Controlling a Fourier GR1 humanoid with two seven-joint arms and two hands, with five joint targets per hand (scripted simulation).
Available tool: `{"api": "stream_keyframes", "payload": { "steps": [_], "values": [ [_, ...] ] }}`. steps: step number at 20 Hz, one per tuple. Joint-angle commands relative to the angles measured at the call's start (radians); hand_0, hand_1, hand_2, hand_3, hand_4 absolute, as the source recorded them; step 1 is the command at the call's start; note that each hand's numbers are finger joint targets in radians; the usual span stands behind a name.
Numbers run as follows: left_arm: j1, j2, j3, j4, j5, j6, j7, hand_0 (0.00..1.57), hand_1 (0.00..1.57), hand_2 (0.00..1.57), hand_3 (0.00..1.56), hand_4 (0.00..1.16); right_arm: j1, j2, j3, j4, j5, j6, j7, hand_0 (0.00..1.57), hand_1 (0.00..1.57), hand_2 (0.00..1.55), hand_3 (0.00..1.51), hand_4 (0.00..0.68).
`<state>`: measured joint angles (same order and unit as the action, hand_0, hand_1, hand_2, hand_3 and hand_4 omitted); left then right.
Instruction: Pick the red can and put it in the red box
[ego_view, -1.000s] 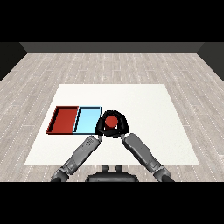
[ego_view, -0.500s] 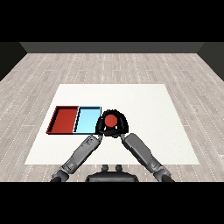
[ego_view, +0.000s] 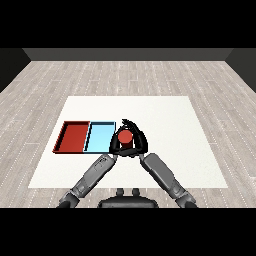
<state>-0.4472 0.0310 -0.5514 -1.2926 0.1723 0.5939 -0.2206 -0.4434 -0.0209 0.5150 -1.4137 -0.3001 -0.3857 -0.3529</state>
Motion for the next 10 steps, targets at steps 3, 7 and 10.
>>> {"api": "stream_keyframes", "payload": {
  "steps": [3,7,10],
  "values": [
    [0.02,-0.016,0.024,0.02,-0.017,-0.058,0.031,1.57,1.57,1.57,1.48,1.15,0.0,0.018,-0.025,-0.07,0.085,-0.009,0.072,0.0,0.0,0.0,0.0,0.0],
    [0.06,-0.014,0.04,-0.006,-0.045,-0.045,0.026,1.57,1.57,1.57,1.48,1.14,0.002,-0.01,-0.126,-0.072,0.082,0.018,0.049,0.0,0.0,0.0,0.0,0.0],
    [0.041,-0.012,0.096,0.048,0.015,-0.122,-0.009,1.57,1.57,1.57,1.49,1.14,-0.023,-0.074,-0.191,-0.208,0.06,0.028,0.111,0.0,0.0,0.0,0.0,0.0]
  ]
}}
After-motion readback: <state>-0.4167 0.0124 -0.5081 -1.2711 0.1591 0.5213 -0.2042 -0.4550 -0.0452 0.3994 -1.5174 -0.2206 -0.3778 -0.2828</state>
